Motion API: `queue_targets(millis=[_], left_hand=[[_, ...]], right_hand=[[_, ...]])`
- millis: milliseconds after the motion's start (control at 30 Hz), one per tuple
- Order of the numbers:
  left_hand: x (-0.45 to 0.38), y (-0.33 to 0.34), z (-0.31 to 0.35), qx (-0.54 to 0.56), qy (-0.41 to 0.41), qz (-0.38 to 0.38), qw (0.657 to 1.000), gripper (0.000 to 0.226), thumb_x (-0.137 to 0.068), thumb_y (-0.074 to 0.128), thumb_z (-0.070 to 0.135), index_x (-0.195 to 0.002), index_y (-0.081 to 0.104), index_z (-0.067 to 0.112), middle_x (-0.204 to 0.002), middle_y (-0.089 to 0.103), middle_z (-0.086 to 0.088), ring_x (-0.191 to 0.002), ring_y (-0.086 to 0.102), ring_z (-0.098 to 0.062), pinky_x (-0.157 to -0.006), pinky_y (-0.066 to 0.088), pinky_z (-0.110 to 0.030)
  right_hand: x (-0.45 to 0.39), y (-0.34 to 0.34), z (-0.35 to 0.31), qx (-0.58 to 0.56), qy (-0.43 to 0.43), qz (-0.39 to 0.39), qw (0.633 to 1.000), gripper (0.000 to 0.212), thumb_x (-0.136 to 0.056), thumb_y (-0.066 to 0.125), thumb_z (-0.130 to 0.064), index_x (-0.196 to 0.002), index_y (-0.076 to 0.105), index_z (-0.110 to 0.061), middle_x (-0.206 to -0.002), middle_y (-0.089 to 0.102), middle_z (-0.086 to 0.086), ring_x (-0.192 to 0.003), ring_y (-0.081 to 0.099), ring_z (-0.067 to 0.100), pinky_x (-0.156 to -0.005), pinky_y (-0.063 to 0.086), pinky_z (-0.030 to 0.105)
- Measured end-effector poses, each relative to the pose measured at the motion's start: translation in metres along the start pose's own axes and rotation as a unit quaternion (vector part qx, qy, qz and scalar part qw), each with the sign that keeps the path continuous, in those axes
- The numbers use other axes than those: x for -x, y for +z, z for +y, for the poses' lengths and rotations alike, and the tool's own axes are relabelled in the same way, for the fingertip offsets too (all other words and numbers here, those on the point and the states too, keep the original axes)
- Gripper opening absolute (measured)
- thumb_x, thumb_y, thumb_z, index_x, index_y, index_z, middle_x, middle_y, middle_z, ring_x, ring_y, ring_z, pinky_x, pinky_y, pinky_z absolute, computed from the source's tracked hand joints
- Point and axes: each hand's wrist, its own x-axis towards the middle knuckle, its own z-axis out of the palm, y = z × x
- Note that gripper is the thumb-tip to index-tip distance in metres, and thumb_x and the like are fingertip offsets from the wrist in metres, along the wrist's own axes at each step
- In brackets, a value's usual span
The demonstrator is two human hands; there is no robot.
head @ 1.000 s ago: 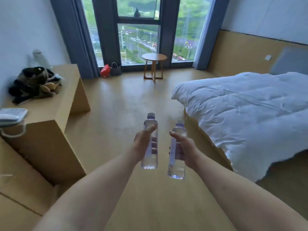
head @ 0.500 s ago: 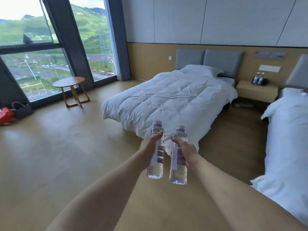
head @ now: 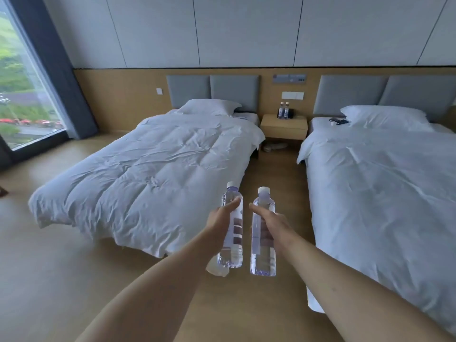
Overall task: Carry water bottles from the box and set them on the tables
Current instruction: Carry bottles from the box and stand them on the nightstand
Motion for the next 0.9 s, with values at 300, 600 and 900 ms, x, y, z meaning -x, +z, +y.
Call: queue_targets(millis=[300,600,900], left_hand=[[-0.17,0.05,0.066,-0.035,-0.011,-0.095,0.995,0.064,-0.089,0.067,0.061,-0.126,0.065,0.008,-0.099,0.071,-0.014,-0.083,0.069,-0.029,-0.096,0.057,-0.049],[-0.326,0.104,0.144,-0.062,-0.054,-0.147,0.986,0.057,-0.086,0.069,0.063,-0.117,0.065,0.016,-0.098,0.074,-0.011,-0.081,0.072,-0.025,-0.07,0.055,-0.038],[-0.477,0.199,0.191,-0.092,-0.059,-0.158,0.981,0.053,-0.084,0.072,0.061,-0.108,0.062,0.016,-0.068,0.073,-0.008,-0.039,0.065,-0.015,-0.034,0.049,-0.028]], right_hand=[[-0.141,-0.029,-0.06,-0.031,0.002,0.102,0.994,0.06,-0.074,0.076,-0.065,-0.11,0.072,-0.017,-0.095,0.079,0.009,-0.091,0.076,0.03,-0.096,0.058,0.048],[-0.261,-0.052,-0.136,-0.069,0.009,0.158,0.985,0.056,-0.081,0.071,-0.065,-0.113,0.071,-0.018,-0.097,0.079,0.009,-0.094,0.075,0.03,-0.1,0.055,0.049],[-0.41,-0.137,-0.19,-0.094,0.019,0.184,0.978,0.06,-0.084,0.073,-0.059,-0.12,0.065,-0.012,-0.111,0.073,0.02,-0.105,0.07,0.037,-0.105,0.051,0.053]])
